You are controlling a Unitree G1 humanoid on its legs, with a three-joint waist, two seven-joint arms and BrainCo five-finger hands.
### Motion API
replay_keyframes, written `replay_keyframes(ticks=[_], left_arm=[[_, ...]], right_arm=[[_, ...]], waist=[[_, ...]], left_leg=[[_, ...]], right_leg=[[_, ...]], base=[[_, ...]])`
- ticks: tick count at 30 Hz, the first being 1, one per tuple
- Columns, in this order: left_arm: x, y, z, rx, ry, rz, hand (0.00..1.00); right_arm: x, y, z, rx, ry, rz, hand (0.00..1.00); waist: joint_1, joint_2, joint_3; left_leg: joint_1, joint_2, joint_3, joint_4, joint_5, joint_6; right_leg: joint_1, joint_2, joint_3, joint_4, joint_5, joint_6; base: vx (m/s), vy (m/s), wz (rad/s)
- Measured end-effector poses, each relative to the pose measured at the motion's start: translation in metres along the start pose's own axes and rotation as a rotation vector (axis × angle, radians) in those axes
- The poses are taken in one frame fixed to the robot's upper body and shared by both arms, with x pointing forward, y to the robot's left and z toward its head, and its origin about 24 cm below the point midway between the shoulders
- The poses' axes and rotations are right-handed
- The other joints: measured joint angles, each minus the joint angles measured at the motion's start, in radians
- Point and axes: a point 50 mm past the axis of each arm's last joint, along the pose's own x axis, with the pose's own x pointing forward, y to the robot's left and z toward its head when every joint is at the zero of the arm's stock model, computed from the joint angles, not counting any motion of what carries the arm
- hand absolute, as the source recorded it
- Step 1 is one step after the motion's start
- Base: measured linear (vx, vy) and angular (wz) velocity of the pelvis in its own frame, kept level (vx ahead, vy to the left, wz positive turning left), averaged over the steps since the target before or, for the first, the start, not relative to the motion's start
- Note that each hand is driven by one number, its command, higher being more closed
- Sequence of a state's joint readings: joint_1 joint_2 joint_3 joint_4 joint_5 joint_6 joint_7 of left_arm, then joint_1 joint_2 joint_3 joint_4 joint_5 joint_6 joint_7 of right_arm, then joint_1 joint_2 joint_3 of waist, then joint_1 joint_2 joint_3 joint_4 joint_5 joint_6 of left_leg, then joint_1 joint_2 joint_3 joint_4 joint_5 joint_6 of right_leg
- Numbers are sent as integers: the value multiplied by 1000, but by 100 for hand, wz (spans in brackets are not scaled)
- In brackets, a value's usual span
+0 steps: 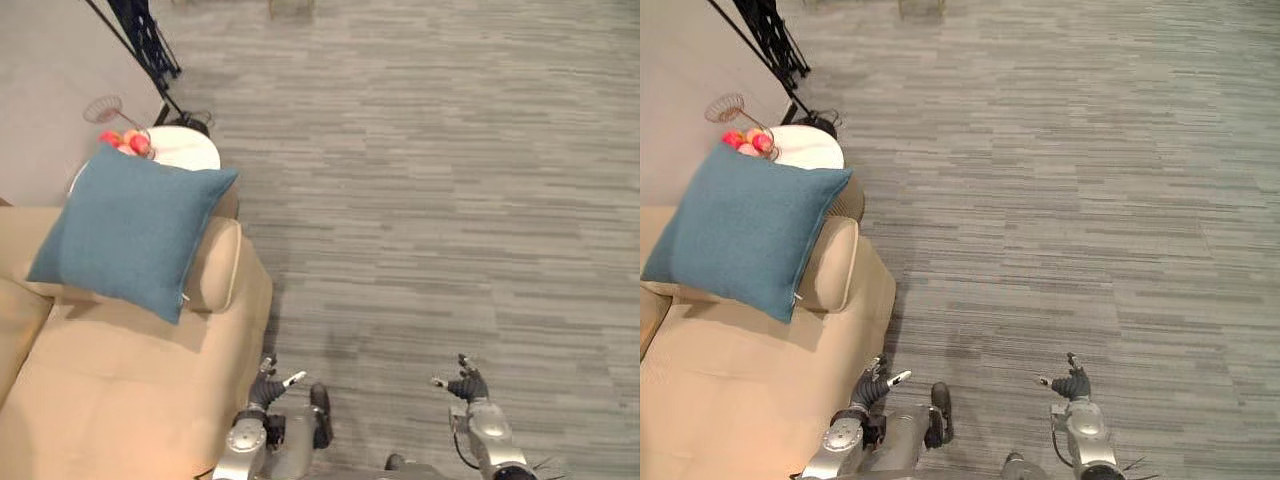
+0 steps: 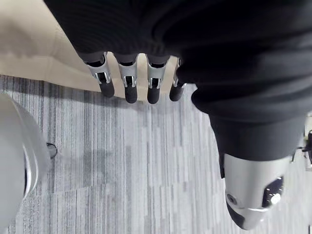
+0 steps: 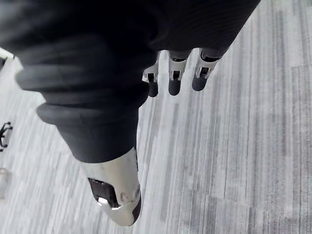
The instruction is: Pick up cushions and gather them together orderly.
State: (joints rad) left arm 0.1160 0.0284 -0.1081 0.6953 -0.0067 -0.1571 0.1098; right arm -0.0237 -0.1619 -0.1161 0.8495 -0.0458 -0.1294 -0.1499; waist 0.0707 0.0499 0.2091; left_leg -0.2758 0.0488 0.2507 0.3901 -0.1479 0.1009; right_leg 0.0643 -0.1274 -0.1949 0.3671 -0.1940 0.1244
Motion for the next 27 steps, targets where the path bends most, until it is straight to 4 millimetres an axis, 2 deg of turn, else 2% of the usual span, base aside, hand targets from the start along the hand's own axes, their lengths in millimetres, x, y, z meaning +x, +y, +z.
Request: replay_keyframes(ticks=[1,2,3,4,5,6,8,9,10,11,12,13,14,15,16,17,18,19,21,22,23,24,27], left_arm=[[-1,0,-2,3,6,-2,0],[-4,1,-6,11,17,-6,0],[-4,3,-6,30,16,-10,0],[-4,3,-5,35,12,-11,0],[-4,4,-3,42,0,-11,0],[-3,5,-1,45,-8,-11,0],[0,9,4,57,-25,-4,0],[2,9,8,61,-38,-4,0],[4,9,11,63,-44,-5,0],[4,9,10,64,-42,-5,0],[4,11,8,69,-34,1,0],[3,12,5,66,-20,8,0],[0,8,-1,35,0,14,0],[-1,4,-2,21,3,8,0],[-1,2,-2,17,1,5,0],[0,0,0,9,-4,0,0],[1,0,3,-1,-18,2,0],[1,1,4,0,-25,3,0],[2,0,6,-13,-33,0,0],[2,0,7,-11,-35,-1,0],[2,0,6,-2,-31,-6,0],[3,1,8,11,-40,-10,0],[1,18,4,60,-31,15,0]], right_arm=[[0,1,0,1,1,2,0],[-3,4,-6,3,18,8,0],[-8,5,-16,4,45,13,0],[-9,5,-18,4,53,15,0],[-11,7,-22,-1,61,24,0],[-12,8,-23,-5,64,31,0],[-13,8,-25,-5,67,41,0],[-13,6,-23,-4,54,35,0],[-13,5,-23,-5,55,33,0],[-14,4,-25,-6,60,32,0],[-18,5,-33,-3,83,35,0],[-19,4,-34,-7,87,32,0],[-17,3,-32,-9,83,30,0],[-15,3,-27,-2,63,25,0],[-15,2,-25,2,59,21,0],[-15,0,-24,12,52,13,0],[-15,0,-24,23,50,8,0],[-15,-1,-23,24,41,6,0],[-12,-5,-16,35,11,-4,0],[-11,-7,-15,41,10,-10,0],[-12,-13,-18,54,22,-30,0],[-14,-9,-23,70,40,-24,0],[-16,4,-23,100,44,-1,0]], waist=[[-1,-7,0],[-7,-23,-5],[-13,-31,-10],[-17,-32,-10],[-32,-31,-12],[-33,-28,-13],[-31,-14,-17],[-33,-5,-21],[-33,-7,-22],[-31,-12,-23],[-28,-36,-33],[-28,-29,-30],[-19,-3,-43],[-15,10,-51],[-20,5,-48],[-31,-1,-43],[-26,-9,-38],[-26,-25,-32],[-25,-30,-34],[-26,-19,-39],[-31,9,-52],[-25,-11,-51],[-22,-34,-51]], left_leg=[[24,-13,-9,2,-22,4],[78,-53,-36,-9,-46,12],[140,-89,-82,-19,-70,23],[165,-99,-103,-29,-72,25],[215,-120,-157,-54,-72,25],[244,-126,-190,-70,-71,24],[288,-127,-288,-90,-71,22],[305,-125,-357,-96,-83,-4],[318,-126,-384,-94,-97,-29],[328,-128,-395,-92,-110,-49],[349,-137,-421,-59,-150,-108],[351,-129,-438,-38,-168,-126],[333,-97,-454,0,-176,-153],[317,-85,-444,32,-159,-185],[315,-77,-433,48,-152,-198],[289,-32,-349,93,-160,-212],[272,21,-222,136,-163,-208],[251,52,-146,159,-168,-199],[165,122,53,142,-167,-179],[149,139,99,89,-131,-170],[133,158,168,48,-61,-137],[131,134,208,33,-56,-126],[136,91,233,14,-51,-114]], right_leg=[[-44,-25,15,143,8,32],[-131,-76,40,375,75,131],[-203,-106,41,602,70,108],[-222,-107,33,644,49,79],[-248,-108,8,655,0,38],[-266,-98,-12,618,-28,26],[-318,-23,3,400,-69,-15],[-350,44,106,202,-62,-13],[-356,77,184,81,-29,-11],[-354,85,233,7,10,-11],[-337,84,304,-132,226,-18],[-324,79,293,-122,229,-39],[-311,92,250,-112,228,-57],[-293,83,204,-105,204,-85],[-273,74,175,-111,193,-93],[-212,57,116,-142,183,-103],[-159,40,76,-171,180,-106],[-133,26,47,-188,176,-110],[-97,-21,-51,-206,158,-85],[-93,-27,-79,-205,150,-73],[-78,-28,-123,-204,124,-36],[-63,-53,-158,-214,118,-27],[-38,-92,-188,-217,115,-23]], base=[[478,221,37],[495,186,78],[503,167,94],[614,123,130],[516,61,118],[511,37,137],[478,-44,147],[651,-121,178],[555,-138,164],[475,-171,155],[401,-184,129],[491,-228,122],[443,-226,91],[417,-205,93],[363,-196,142],[298,-152,158],[242,-124,163],[170,-47,147],[114,49,137],[98,132,131],[112,170,127],[119,226,127],[66,176,75]])
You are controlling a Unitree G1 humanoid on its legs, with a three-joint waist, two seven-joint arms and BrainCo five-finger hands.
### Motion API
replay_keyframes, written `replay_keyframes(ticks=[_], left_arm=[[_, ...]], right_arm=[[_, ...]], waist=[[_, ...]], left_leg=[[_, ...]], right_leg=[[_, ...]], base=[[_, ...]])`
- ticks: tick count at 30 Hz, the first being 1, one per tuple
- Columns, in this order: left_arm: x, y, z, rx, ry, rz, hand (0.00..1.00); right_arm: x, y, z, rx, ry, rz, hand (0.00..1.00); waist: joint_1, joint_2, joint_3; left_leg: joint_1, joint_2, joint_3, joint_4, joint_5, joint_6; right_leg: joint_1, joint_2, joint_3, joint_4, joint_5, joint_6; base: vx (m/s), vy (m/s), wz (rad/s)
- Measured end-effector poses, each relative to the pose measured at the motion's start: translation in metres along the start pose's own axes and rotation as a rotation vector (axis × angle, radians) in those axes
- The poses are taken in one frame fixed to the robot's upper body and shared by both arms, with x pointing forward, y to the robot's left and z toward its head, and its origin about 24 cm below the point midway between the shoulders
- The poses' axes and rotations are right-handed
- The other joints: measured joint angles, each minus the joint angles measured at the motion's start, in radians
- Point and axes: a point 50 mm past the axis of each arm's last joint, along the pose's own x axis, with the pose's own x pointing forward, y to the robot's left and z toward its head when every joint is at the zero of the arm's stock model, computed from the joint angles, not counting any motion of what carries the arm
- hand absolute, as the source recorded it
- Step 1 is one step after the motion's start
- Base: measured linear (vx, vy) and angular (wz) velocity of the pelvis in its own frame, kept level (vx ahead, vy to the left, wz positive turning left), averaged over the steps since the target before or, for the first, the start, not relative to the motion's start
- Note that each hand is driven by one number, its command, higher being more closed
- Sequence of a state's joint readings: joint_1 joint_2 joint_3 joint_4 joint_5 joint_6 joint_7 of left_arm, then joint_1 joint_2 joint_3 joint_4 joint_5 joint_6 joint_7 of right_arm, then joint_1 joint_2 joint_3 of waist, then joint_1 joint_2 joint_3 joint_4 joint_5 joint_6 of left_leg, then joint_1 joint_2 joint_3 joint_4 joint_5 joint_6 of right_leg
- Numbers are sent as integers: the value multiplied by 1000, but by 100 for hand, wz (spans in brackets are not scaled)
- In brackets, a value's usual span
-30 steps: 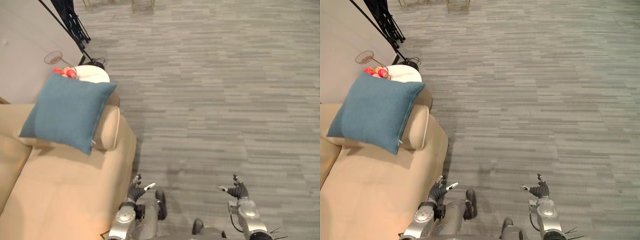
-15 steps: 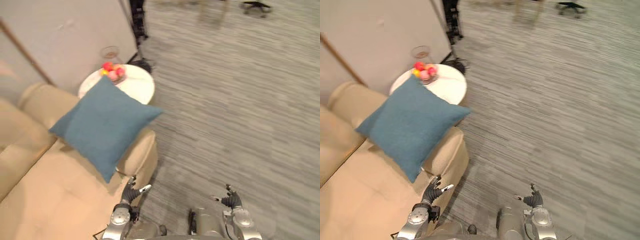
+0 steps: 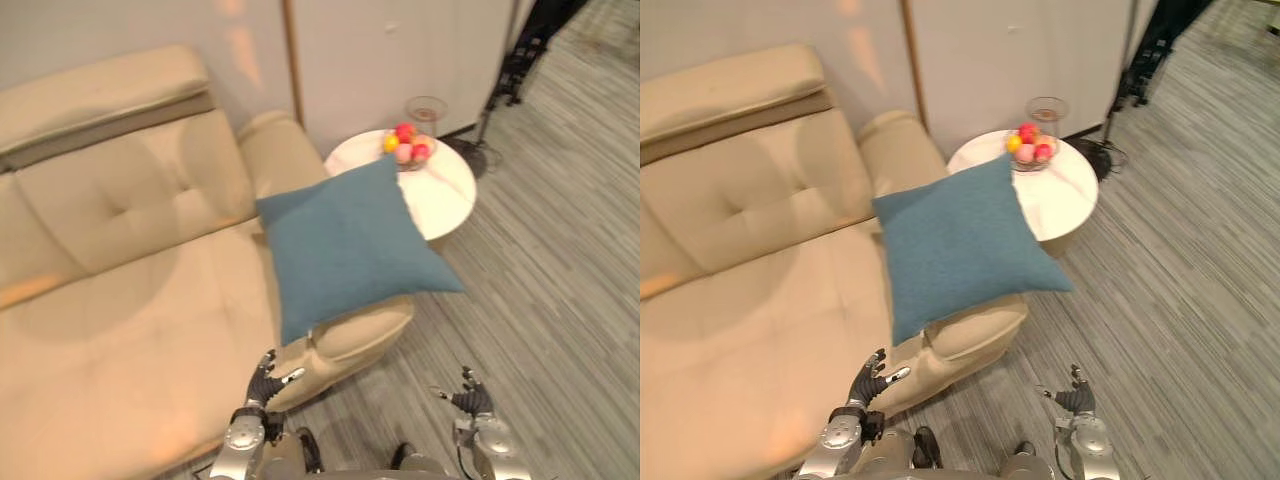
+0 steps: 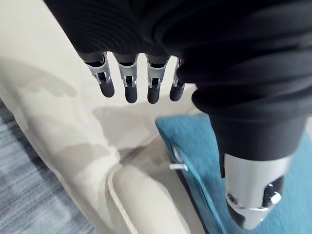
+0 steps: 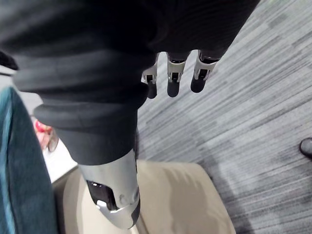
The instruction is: Pick up cushions and gather them together orderly.
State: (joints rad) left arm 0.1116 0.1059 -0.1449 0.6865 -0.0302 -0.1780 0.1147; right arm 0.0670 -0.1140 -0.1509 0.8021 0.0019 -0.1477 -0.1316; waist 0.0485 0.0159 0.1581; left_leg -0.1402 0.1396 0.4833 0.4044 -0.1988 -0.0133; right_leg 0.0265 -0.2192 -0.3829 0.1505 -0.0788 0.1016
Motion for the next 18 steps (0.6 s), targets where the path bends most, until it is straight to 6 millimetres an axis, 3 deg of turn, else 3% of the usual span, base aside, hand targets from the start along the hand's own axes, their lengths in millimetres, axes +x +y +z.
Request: replay_keyframes(ticks=[3,4,6,7,9,10,12,13,14,16,18], left_arm=[[-5,5,-9,11,28,10,0],[-8,4,-14,8,43,8,0],[-9,1,-16,9,48,-5,0],[-10,3,-18,17,57,-4,0],[-10,8,-18,26,60,6,0],[-9,11,-17,32,54,15,0],[-5,13,-11,37,39,16,0],[-3,15,-8,44,27,20,0],[-2,21,-7,61,25,29,0],[2,16,-4,50,21,20,0],[2,13,-3,29,17,25,0]], right_arm=[[0,-2,-1,2,4,-6,0],[0,-6,-4,-1,18,-20,0],[0,-9,-5,-9,21,-26,0],[-3,-10,-11,-10,38,-28,0],[-6,-12,-17,-12,54,-32,0],[-7,-13,-18,-14,56,-35,0],[-6,-15,-15,-7,46,-45,0],[-6,-16,-15,-6,45,-51,0],[-7,-17,-16,-5,45,-54,0],[-8,-28,-18,-11,50,-86,0],[-6,-38,-7,-11,6,-127,0]], waist=[[-5,-5,0],[-8,-5,1],[-16,-5,-1],[-42,-29,-2],[-61,-35,-5],[-66,-43,-9],[-69,-39,-7],[-85,-39,-7],[-93,-59,-14],[-98,-36,-11],[-91,2,-11]], left_leg=[[40,-44,-7,-42,-9,25],[77,-61,-9,-94,-32,53],[111,-92,-24,-140,-51,54],[144,-117,-60,-155,-50,57],[151,-114,-79,-152,-48,64],[153,-106,-96,-147,-45,63],[152,-88,-114,-144,-43,58],[153,-81,-136,-142,-37,42],[156,-92,-157,-138,-40,23],[162,-73,-183,-128,-43,4],[173,-42,-179,-151,-43,-16]], right_leg=[[3,-44,2,69,-25,34],[-28,-69,10,180,-44,39],[-115,-120,70,408,-44,41],[-191,-132,172,569,-64,32],[-227,-76,259,596,-138,28],[-251,-21,300,549,-172,27],[-279,55,341,433,-179,21],[-287,102,389,314,-160,15],[-280,116,419,216,-43,-15],[-265,131,412,223,-15,-30],[-254,167,414,194,-11,-37]], base=[[57,94,18],[7,102,16],[8,94,33],[62,25,61],[99,-45,57],[106,-100,36],[126,-133,35],[175,-159,52],[174,-156,67],[167,-156,24],[155,-154,-22]])
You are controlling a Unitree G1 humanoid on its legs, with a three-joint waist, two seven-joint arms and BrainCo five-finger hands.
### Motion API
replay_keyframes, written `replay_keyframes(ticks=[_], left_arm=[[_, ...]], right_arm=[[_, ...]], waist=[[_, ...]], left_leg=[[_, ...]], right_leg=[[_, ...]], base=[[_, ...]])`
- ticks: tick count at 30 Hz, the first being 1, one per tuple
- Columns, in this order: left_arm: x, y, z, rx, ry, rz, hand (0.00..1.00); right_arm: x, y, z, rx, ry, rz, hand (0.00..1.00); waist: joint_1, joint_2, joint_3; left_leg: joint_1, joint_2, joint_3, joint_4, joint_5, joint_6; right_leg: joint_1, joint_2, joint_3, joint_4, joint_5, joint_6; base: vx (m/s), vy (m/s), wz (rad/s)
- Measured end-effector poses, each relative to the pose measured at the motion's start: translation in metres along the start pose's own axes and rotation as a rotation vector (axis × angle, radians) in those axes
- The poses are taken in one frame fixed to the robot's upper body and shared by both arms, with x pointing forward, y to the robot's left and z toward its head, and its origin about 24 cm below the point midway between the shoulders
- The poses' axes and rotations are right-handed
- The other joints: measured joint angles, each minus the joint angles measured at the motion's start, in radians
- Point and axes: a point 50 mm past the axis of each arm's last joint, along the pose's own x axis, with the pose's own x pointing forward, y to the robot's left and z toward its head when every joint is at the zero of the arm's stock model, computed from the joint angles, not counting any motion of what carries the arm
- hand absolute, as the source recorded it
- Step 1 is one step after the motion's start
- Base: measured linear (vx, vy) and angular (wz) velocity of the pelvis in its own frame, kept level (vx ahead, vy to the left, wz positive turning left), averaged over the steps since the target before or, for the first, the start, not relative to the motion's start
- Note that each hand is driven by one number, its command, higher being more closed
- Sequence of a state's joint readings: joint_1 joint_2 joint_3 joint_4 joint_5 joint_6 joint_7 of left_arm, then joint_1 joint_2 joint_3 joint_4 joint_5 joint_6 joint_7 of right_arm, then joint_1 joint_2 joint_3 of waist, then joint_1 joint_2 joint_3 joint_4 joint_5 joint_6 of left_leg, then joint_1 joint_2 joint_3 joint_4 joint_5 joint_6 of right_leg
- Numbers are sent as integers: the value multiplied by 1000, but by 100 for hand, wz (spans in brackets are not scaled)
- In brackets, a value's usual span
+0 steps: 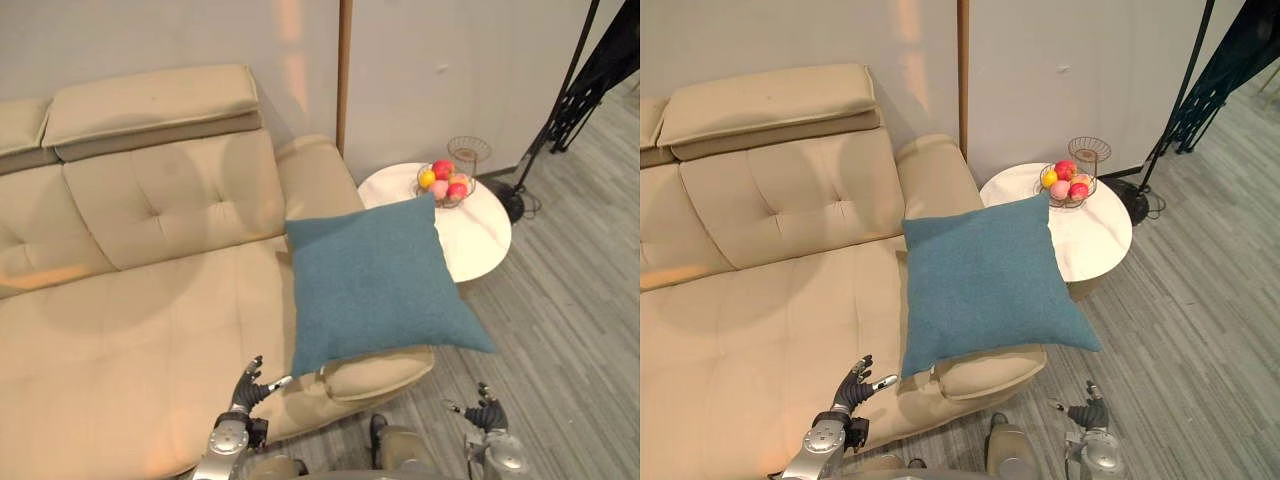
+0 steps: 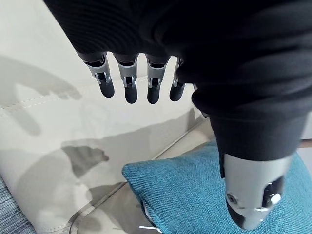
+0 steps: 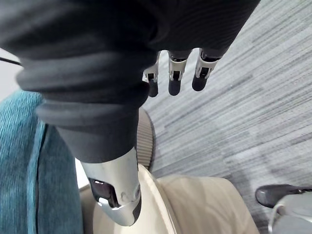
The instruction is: Pick up cushions and gather them together orderly.
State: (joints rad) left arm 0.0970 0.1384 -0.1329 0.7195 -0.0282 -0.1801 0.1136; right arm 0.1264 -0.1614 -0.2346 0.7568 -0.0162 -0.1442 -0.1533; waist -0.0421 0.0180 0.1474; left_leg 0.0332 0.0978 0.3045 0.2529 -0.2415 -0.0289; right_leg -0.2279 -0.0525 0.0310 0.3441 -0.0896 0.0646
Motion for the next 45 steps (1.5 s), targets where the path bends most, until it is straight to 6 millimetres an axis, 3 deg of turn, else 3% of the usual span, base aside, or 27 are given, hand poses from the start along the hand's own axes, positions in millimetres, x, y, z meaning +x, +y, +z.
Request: replay_keyframes(ticks=[5,9,15,18,19,22,25,27,28,30,31,32,36,38,42,45], left_arm=[[3,8,4,-23,-10,39,0],[1,15,1,-31,-2,79,0],[5,16,9,-30,-26,86,0],[12,14,23,-23,-65,86,0],[18,12,34,-19,-96,79,0],[25,8,51,-8,-144,62,0],[37,-4,88,5,-243,19,0],[48,-11,130,-5,-339,8,0],[50,-12,140,-8,-360,7,0],[59,-14,185,-24,-441,18,0],[60,-14,195,-24,-459,21,100],[62,-16,216,-33,-488,29,100],[62,-15,274,-60,-568,60,100],[59,-13,289,-79,-602,73,100],[55,-7,302,-111,-641,79,100],[40,-8,320,-127,-756,80,100]], right_arm=[[-2,-25,18,-16,-99,-81,0],[-11,-46,50,-68,-265,-142,0],[-10,-39,84,-81,-399,-120,0],[-4,-24,113,-123,-486,-45,0],[-1,-15,128,-147,-533,-7,0],[4,1,149,-141,-579,58,0],[11,26,179,-148,-631,137,0],[14,46,207,-143,-670,193,0],[15,49,214,-133,-678,197,0],[18,59,245,-116,-711,213,0],[18,61,252,-107,-719,215,0],[18,63,267,-105,-736,215,100],[10,75,316,-106,-787,212,100],[5,75,329,-89,-818,201,100],[-1,78,335,-48,-841,227,100],[-18,74,337,-7,-935,259,100]], waist=[[-8,5,-5],[-12,-6,-16],[-23,-5,-21],[-22,-4,-21],[-21,-4,-20],[-12,-4,-17],[3,-2,7],[3,-6,57],[3,-8,72],[0,-18,120],[0,-23,132],[-2,-26,157],[-3,-26,217],[-3,-27,227],[-2,-27,230],[-2,-27,231]], left_leg=[[44,21,4,-76,21,-33],[39,20,27,-113,42,-35],[23,4,26,-152,74,-31],[0,-4,15,-166,95,-29],[-18,-11,1,-181,114,-27],[-50,-12,-4,-183,126,-27],[-113,-19,-17,-178,151,-24],[-189,-18,-40,-132,153,-25],[-202,-17,-43,-119,153,-25],[-278,-12,-54,-64,152,-24],[-290,-11,-54,-56,151,-24],[-318,-9,-58,-36,150,-22],[-391,8,-61,40,144,-16],[-414,11,-65,58,140,-17],[-430,24,-62,80,132,-14],[-430,27,-62,76,131,-13]], right_leg=[[35,39,1,-68,22,-26],[42,49,22,-151,73,-27],[57,40,22,-251,137,-26],[58,32,8,-303,174,-28],[51,31,-2,-329,194,-28],[31,22,-4,-352,220,-32],[-15,12,-21,-367,251,-38],[-60,5,-30,-367,273,-41],[-67,3,-32,-368,278,-42],[-113,0,-35,-368,300,-42],[-121,0,-35,-368,306,-43],[-136,-1,-35,-369,312,-40],[-172,4,-38,-369,337,-41],[-186,5,-38,-367,342,-40],[-194,14,-31,-366,344,-38],[-195,19,-29,-369,340,-43]], base=[[57,-81,-11],[-8,8,-16],[-7,9,-1],[-60,-9,11],[-88,-39,23],[-71,-22,11],[-147,-49,16],[-167,-37,23],[-157,-35,19],[-149,-39,11],[-143,-37,5],[-144,-38,2],[-130,-42,3],[-93,-38,5],[-65,-40,-2],[-9,-42,-2]])
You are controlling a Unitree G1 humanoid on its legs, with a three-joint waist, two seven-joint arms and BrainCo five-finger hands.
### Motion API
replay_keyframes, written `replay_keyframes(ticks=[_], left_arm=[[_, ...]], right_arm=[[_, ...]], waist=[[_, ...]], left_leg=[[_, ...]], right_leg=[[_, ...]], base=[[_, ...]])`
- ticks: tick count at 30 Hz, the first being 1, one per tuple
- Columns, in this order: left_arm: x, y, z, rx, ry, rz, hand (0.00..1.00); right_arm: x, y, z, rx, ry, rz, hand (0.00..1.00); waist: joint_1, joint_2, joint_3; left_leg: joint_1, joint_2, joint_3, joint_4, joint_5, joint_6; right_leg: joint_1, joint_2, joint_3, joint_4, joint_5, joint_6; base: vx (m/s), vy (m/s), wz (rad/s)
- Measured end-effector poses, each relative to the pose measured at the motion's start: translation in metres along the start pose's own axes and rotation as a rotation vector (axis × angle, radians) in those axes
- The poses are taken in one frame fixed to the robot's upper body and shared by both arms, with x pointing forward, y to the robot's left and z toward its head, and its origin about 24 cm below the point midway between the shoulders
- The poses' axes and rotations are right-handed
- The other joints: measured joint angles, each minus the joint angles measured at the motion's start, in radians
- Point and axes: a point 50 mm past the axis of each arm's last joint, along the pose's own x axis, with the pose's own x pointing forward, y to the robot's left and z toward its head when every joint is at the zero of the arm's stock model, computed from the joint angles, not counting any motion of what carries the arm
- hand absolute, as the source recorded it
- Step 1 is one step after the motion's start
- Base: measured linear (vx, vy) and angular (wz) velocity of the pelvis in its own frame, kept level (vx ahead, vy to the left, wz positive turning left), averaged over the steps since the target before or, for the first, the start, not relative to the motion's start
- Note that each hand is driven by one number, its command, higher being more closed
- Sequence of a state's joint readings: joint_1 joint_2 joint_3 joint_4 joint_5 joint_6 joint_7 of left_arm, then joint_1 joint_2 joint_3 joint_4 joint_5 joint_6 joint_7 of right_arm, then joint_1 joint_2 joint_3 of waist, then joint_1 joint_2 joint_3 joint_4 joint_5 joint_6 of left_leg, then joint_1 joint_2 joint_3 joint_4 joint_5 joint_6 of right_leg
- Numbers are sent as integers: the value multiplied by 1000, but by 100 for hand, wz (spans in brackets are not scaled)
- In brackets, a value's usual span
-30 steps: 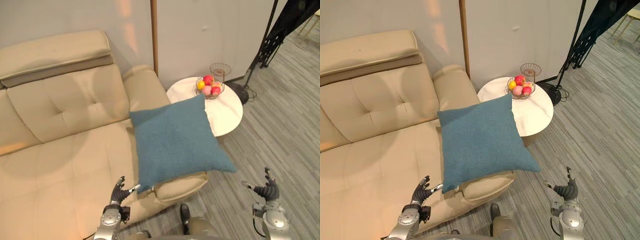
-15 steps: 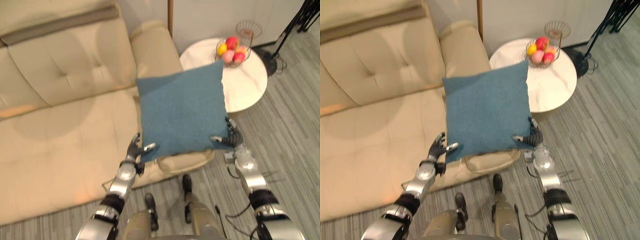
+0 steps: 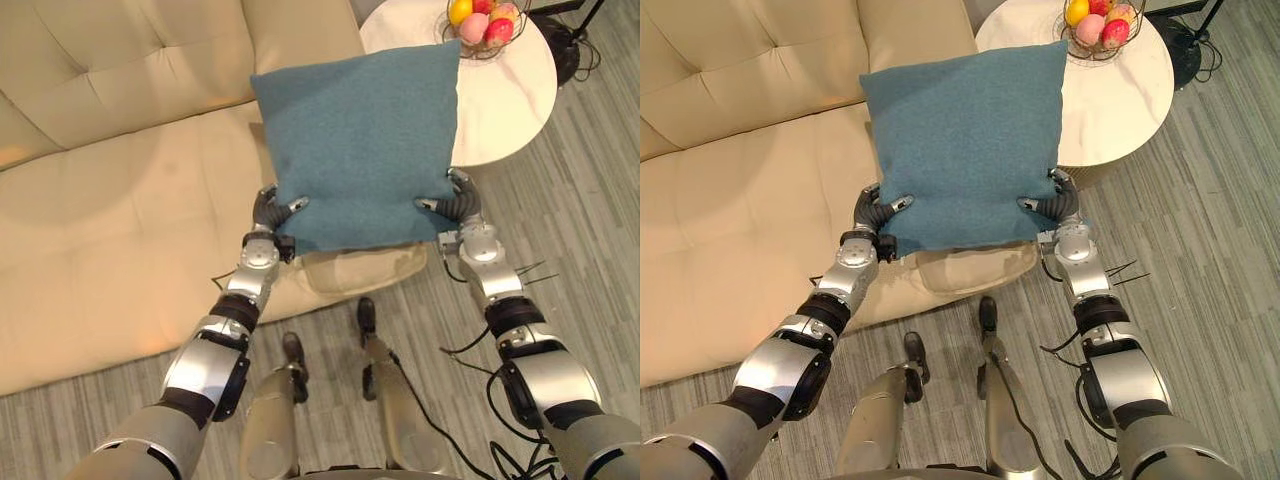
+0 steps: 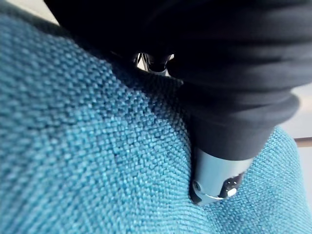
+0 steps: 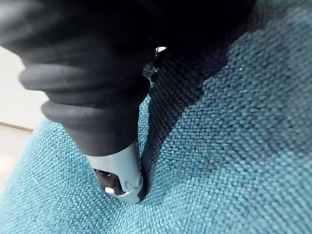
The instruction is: Pick up cushions and gather them together orderly.
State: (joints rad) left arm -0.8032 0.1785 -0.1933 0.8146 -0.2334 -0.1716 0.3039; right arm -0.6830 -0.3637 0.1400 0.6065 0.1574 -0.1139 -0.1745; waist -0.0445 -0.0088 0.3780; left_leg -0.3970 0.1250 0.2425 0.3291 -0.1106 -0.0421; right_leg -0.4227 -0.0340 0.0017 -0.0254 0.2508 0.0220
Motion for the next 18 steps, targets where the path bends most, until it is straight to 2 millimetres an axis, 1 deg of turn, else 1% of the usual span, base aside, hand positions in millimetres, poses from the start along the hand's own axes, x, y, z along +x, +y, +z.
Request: replay_keyframes(ticks=[1,2,3,4,6,8,9,10,12,13,14,15,16,17,18], left_arm=[[-1,0,3,-6,-21,-1,100],[-6,1,8,-20,-60,-6,100],[-9,1,9,-23,-77,-14,100],[-18,-1,8,-21,-99,-34,100],[-39,-3,-4,-33,-100,-60,100],[-56,-4,-15,-34,-89,-78,100],[-70,-1,-24,-49,-70,-77,100],[-76,1,-27,-55,-60,-74,100],[-96,5,-39,-72,-29,-70,100],[-102,7,-42,-77,-19,-70,100],[-114,9,-46,-85,-5,-69,100],[-125,11,-49,-83,1,-74,100],[-130,12,-50,-85,4,-73,100],[-140,14,-52,-88,14,-70,100],[-147,15,-52,-91,16,-66,100]], right_arm=[[-3,-1,1,2,-16,3,100],[-11,-1,2,11,-44,9,100],[-16,0,1,23,-53,12,100],[-27,1,-5,36,-52,19,100],[-49,3,-19,80,-25,16,100],[-67,6,-24,112,-21,15,100],[-80,8,-26,123,-28,11,100],[-85,9,-26,128,-29,12,100],[-100,15,-29,127,-23,17,100],[-105,15,-30,128,-19,19,100],[-115,18,-31,134,-15,22,100],[-122,20,-31,128,-18,30,100],[-125,21,-31,132,-17,36,100],[-130,24,-32,145,-7,45,100],[-136,27,-33,149,-2,56,100]], waist=[[0,0,0],[-1,0,0],[-1,0,0],[-2,1,-1],[-3,3,-3],[-5,2,-5],[-4,4,-19],[-4,3,-28],[2,5,-58],[2,5,-71],[6,7,-98],[9,10,-116],[10,11,-125],[15,10,-146],[26,12,-161]], left_leg=[[1,0,0,-2,0,0],[5,0,0,-7,0,0],[9,-1,0,-10,0,-2],[21,0,-4,-14,-1,-9],[59,2,-16,-17,-9,-12],[98,2,-21,-28,-17,-12],[126,-3,-21,-46,-18,-11],[136,-6,-20,-51,-17,-11],[179,-11,-20,-75,-17,-11],[191,-14,-20,-83,-17,-11],[209,-20,-20,-94,-17,-11],[236,-21,-19,-112,-17,-11],[248,-23,-17,-120,-17,-11],[268,-27,-5,-128,-18,-9],[292,-33,9,-141,-18,-8]], right_leg=[[0,1,0,-1,0,0],[2,1,0,-2,0,0],[6,1,0,-4,2,2],[23,3,-3,-14,2,2],[66,8,-10,-21,-3,-3],[109,10,-17,-28,-9,-9],[132,6,-18,-33,-16,-9],[138,5,-18,-34,-18,-10],[176,3,-15,-45,-24,-5],[186,2,-13,-48,-27,-1],[200,1,-11,-48,-33,2],[217,-3,-9,-48,-38,8],[225,-4,-6,-48,-39,9],[235,-5,4,-47,-43,15],[246,-5,19,-45,-45,18]], base=[[24,-33,-3],[34,-21,-2],[67,-19,-1],[120,-2,2],[124,11,4],[106,32,10],[131,52,9],[125,56,7],[105,55,3],[76,54,4],[67,54,4],[58,51,2],[43,48,-8],[19,45,-22],[6,48,-29]])
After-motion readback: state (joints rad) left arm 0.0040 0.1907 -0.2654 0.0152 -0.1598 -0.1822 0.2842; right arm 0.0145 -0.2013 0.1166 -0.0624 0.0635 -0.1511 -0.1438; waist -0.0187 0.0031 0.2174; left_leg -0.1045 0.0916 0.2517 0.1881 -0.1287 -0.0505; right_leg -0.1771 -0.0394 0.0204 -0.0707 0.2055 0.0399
